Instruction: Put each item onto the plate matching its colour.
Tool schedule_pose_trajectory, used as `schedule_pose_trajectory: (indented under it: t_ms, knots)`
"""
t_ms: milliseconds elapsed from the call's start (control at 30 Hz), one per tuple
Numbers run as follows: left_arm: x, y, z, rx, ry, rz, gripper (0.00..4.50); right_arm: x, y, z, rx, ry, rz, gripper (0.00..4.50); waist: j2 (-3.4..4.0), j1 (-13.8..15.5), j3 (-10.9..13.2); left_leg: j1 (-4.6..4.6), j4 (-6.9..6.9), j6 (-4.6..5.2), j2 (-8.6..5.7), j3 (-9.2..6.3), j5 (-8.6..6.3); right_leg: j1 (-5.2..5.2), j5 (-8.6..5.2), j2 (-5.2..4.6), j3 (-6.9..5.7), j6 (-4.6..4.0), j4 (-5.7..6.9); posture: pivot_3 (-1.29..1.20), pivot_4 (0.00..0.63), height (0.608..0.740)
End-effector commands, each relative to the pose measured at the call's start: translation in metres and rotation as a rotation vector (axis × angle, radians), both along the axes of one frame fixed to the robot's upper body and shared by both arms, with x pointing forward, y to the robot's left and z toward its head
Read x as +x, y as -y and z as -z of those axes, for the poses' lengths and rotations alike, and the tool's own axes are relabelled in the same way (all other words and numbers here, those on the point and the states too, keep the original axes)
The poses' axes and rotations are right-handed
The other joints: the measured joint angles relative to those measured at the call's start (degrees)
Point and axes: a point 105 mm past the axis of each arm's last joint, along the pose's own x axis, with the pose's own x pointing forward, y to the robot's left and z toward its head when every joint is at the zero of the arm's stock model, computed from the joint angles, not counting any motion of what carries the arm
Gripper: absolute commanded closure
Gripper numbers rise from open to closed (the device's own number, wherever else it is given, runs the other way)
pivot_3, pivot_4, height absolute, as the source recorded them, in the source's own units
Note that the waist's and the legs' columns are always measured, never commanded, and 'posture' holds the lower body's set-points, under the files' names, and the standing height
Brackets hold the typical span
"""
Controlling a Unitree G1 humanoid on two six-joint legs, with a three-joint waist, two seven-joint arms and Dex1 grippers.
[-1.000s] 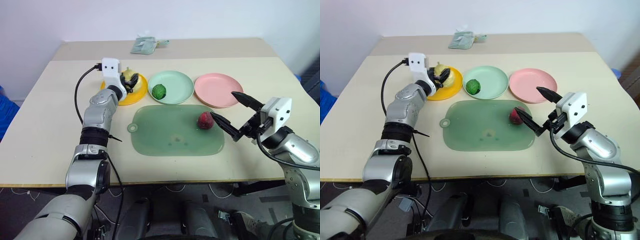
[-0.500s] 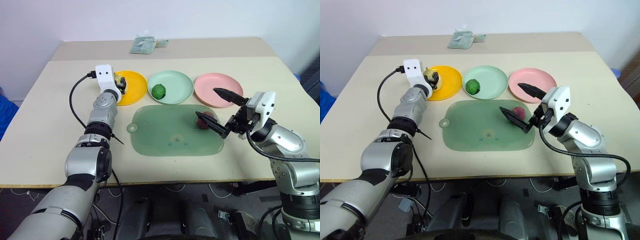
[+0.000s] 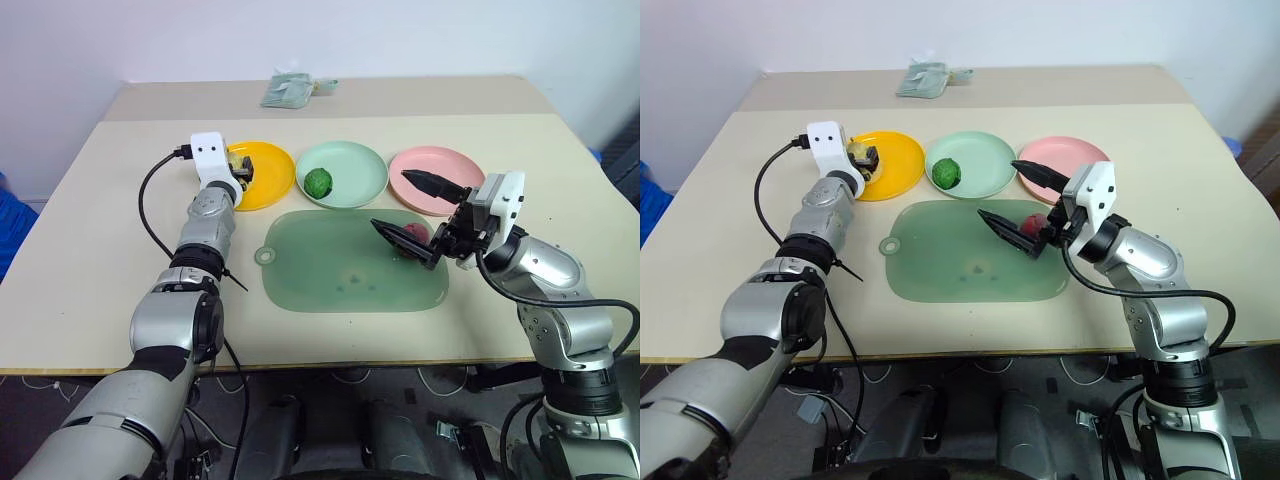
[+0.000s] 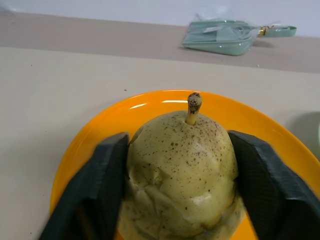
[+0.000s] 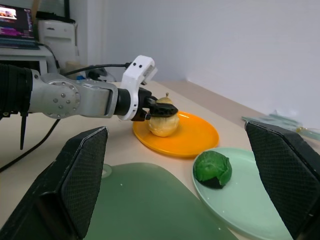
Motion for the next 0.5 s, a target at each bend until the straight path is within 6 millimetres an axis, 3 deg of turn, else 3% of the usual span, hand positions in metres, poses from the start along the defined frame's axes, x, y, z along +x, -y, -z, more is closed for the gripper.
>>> schedule_pose_trajectory:
  t_ms: [33, 167, 267, 400, 500]
  knots:
    - [0.003, 0.003, -0.025, -0.006, 0.077, 0.018, 0.06, -0.001, -0.002, -0.011, 0.009, 0.049, -0.010, 0.00, 0.00, 0.0, 0.0, 0.00, 0.00, 0.00, 0.00, 0.00, 0.00, 0.00, 0.00, 0.00, 0.00, 0.00, 0.00, 0.00, 0.150, 0.740]
    - [-0.002, 0.015, -0.052, -0.045, 0.209, 0.119, 0.06, -0.002, 0.001, -0.012, 0.009, 0.051, 0.008, 0.00, 0.00, 0.0, 0.0, -0.01, 0.00, 0.00, 0.00, 0.00, 0.00, -0.01, 0.00, 0.00, 0.00, 0.00, 0.00, 0.00, 0.150, 0.740]
    - [-0.020, 0.035, -0.077, -0.058, 0.327, 0.292, 0.06, -0.003, 0.004, -0.013, 0.011, 0.045, 0.030, 0.00, 0.00, -0.1, 0.0, -0.03, -0.01, -0.01, 0.01, 0.00, 0.00, -0.04, 0.00, -0.02, 0.02, -0.01, 0.00, 0.00, 0.150, 0.740]
    - [-0.055, 0.055, -0.094, -0.080, 0.387, 0.531, 0.06, -0.003, 0.008, -0.008, 0.003, 0.023, 0.058, 0.00, 0.03, -0.2, 0.0, -0.03, -0.03, -0.02, 0.03, 0.01, 0.00, -0.05, 0.00, -0.01, 0.08, -0.01, 0.00, 0.00, 0.150, 0.740]
    - [-0.087, 0.071, -0.095, -0.061, 0.377, 0.759, 0.06, 0.003, 0.010, 0.005, -0.016, -0.026, 0.090, 0.00, 0.04, -0.4, 0.0, -0.03, -0.04, -0.02, 0.05, 0.01, 0.00, -0.07, 0.00, 0.00, 0.10, -0.02, 0.01, 0.00, 0.150, 0.740]
